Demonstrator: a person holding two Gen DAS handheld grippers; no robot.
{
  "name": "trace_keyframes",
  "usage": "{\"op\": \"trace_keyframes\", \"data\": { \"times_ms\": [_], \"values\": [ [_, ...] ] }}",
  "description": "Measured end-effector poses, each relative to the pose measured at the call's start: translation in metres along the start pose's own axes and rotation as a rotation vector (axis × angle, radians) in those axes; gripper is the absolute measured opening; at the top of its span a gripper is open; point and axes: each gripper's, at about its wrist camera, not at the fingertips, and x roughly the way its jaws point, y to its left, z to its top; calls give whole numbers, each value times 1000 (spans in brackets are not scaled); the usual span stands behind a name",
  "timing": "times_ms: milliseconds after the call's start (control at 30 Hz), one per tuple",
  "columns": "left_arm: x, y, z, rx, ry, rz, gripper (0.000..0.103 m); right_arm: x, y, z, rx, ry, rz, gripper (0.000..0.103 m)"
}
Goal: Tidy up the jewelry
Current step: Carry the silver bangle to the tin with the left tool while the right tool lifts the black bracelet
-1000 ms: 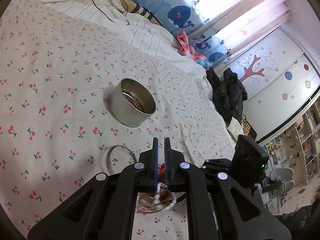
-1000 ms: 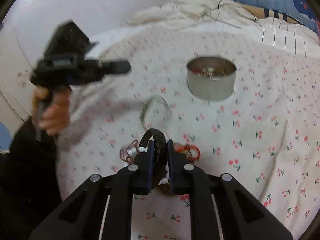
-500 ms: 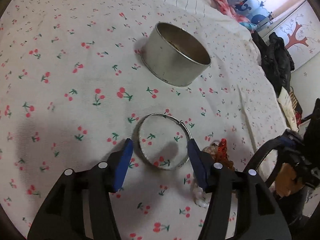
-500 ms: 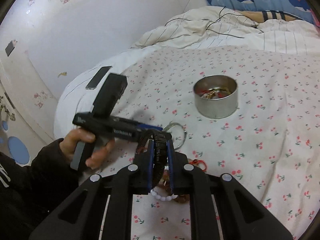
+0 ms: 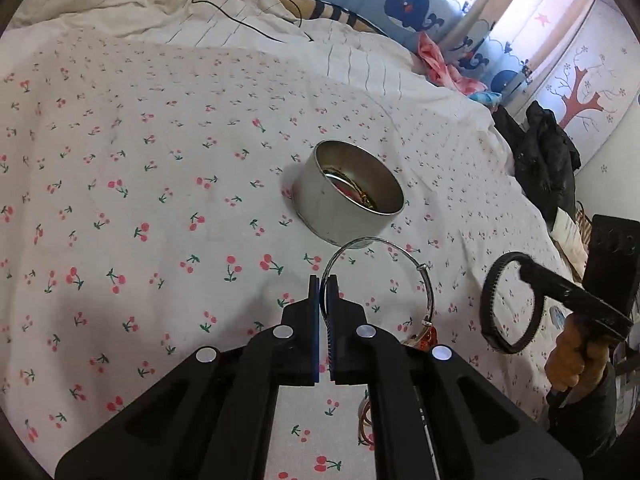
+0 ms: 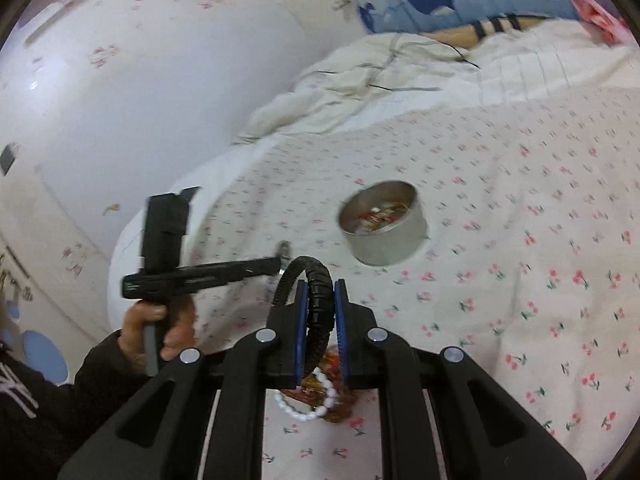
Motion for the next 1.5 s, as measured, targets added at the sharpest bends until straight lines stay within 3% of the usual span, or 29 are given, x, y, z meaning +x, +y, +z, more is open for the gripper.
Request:
{"op": "trace_keyframes", "data": {
  "times_ms": [233,400,733,967,1133,1300,1500],
  "values": [
    [-3,-16,11,40,-2,16,3,-1,-11,4,15,-39,-100,14],
    [7,-40,44,85,-12,57,3,-10,-21,7,44,-84,-154,14],
    [67,-64,105,149,82,190,3,-16,-30,10,78,-120,-182,14],
    [97,-59,102,165,178,235,7,-9,-33,16,86,-133,-195,14],
    [81,-53,102,141,137,227,14,6,-35,32,93,-138,-196,14],
    [27,-34,80,63,43,194,47,39,-25,54,51,-117,-213,14],
    [12,6,26,-68,38,160,49,87,-18,80,19,-80,-252,14]
  ]
}}
